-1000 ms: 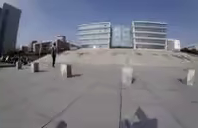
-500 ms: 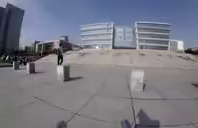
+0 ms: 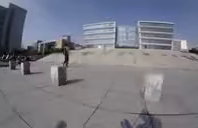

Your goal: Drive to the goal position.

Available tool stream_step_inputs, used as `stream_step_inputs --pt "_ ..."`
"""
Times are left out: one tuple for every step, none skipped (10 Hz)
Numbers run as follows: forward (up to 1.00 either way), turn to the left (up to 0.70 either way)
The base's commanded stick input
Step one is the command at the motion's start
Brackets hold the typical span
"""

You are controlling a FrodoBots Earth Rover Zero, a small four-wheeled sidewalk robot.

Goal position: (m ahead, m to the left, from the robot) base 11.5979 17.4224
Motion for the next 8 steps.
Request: stream_step_inputs --pt "1.00 0.06" --pt "1.00 0.09" --pt "1.00 -0.34" --pt "1.00 -0.40" --pt "1.00 -0.40" --pt "1.00 -0.40" --pt "1.00 -0.29" --pt "1.00 0.00"
